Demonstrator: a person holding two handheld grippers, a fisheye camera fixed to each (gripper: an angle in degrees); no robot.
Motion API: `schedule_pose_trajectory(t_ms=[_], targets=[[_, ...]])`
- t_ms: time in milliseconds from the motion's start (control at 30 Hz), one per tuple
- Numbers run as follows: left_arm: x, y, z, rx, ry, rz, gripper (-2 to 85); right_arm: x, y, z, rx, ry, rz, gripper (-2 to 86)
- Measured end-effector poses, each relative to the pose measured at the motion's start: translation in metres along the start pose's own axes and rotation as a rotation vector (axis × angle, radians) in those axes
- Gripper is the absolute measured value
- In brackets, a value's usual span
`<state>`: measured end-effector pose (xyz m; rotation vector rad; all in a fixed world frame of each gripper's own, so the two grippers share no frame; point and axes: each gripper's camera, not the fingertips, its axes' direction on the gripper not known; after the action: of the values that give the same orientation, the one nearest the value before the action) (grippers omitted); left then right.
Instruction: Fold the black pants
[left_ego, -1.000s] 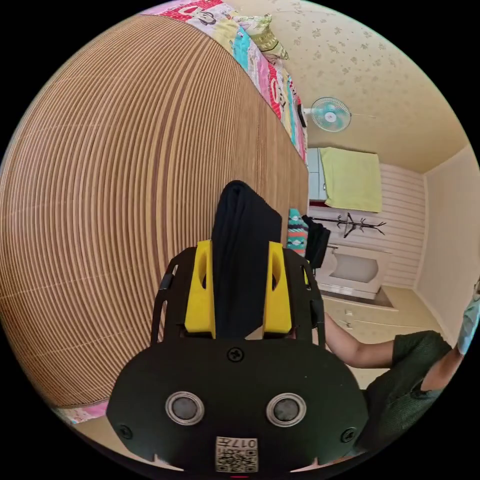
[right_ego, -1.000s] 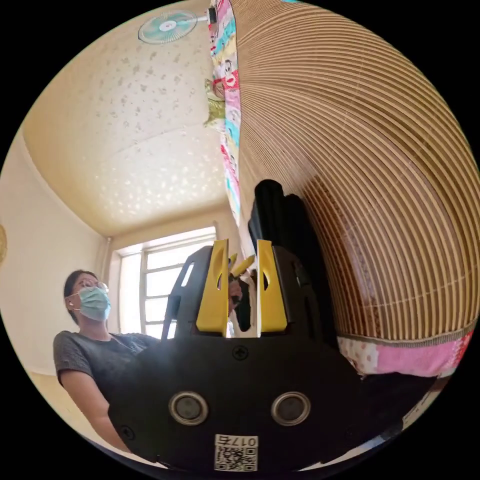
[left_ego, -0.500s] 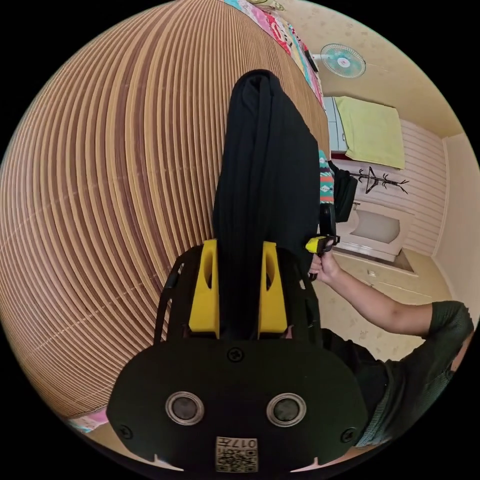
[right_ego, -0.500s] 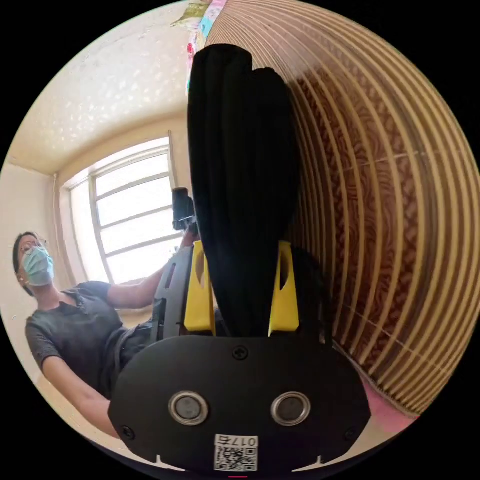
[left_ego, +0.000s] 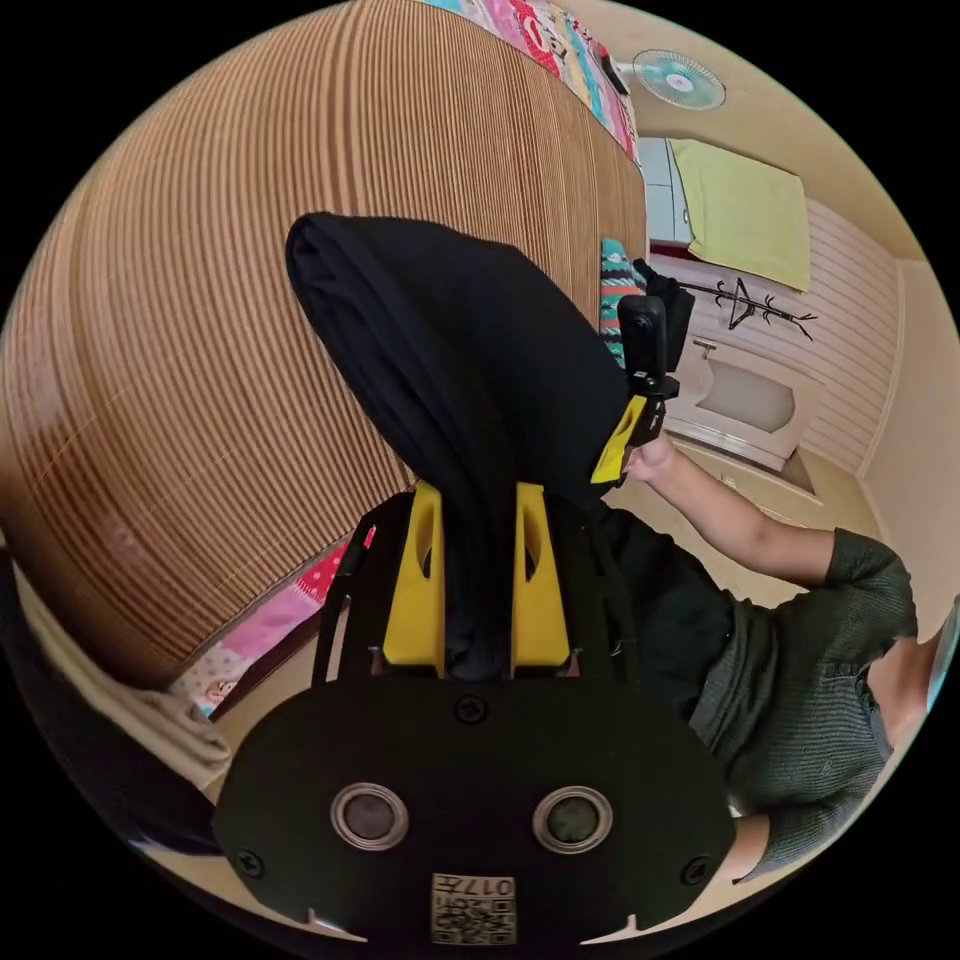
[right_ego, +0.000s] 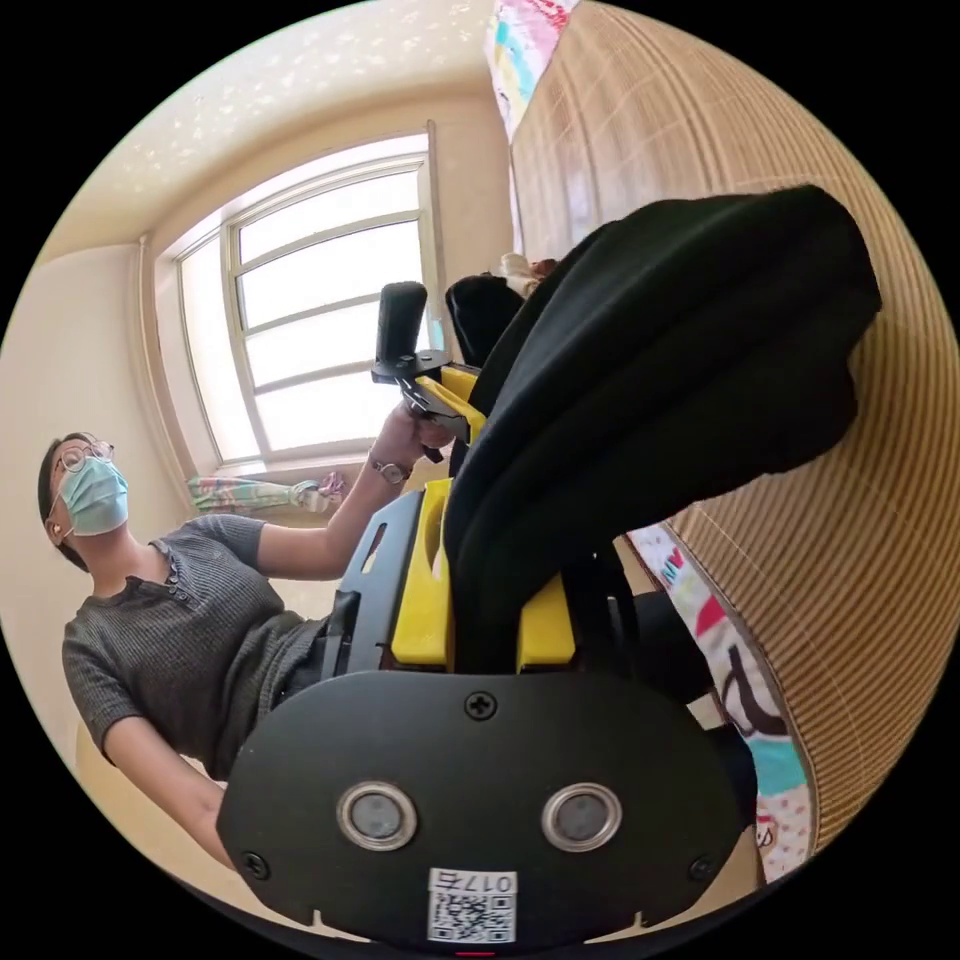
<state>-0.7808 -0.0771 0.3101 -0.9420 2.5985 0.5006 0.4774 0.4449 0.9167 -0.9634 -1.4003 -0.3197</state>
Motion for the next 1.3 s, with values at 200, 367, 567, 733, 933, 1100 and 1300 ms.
schedule_pose_trajectory(t_ms=[200, 367, 567, 733, 933, 1100, 1300], targets=[[0.035, 0.147, -0.11, 0.145, -0.241, -0.024, 10.6, -0.104, -0.087, 0.15, -0.06, -0.109, -0.229, 7.9], [0.039, 0.232, -0.176, 0.225, -0.536, -0.217, 11.7, -0.153, -0.158, 0.27, -0.065, -0.153, -0.237, 9.8], [-0.031, 0.307, -0.149, 0.581, -0.519, -0.656, 10.5, -0.081, -0.174, 0.312, -0.215, 0.111, 0.102, 4.7], [-0.102, 0.261, 0.027, 0.553, -0.353, -0.655, 8.3, -0.012, -0.081, 0.199, -0.164, 0.187, 0.304, 1.6], [-0.174, 0.219, 0.143, 0.616, -0.144, -0.765, 7.4, -0.021, 0.115, -0.001, 0.29, 0.318, 0.695, 0.8], [-0.131, 0.218, 0.17, 0.819, -0.207, -0.731, 3.6, -0.126, 0.26, -0.08, 0.794, 0.35, 0.672, 0.5], [-0.065, 0.158, 0.221, 0.956, -0.215, -0.505, 0.4, -0.156, 0.367, -0.059, 1.057, 0.285, 0.736, 0.5]])
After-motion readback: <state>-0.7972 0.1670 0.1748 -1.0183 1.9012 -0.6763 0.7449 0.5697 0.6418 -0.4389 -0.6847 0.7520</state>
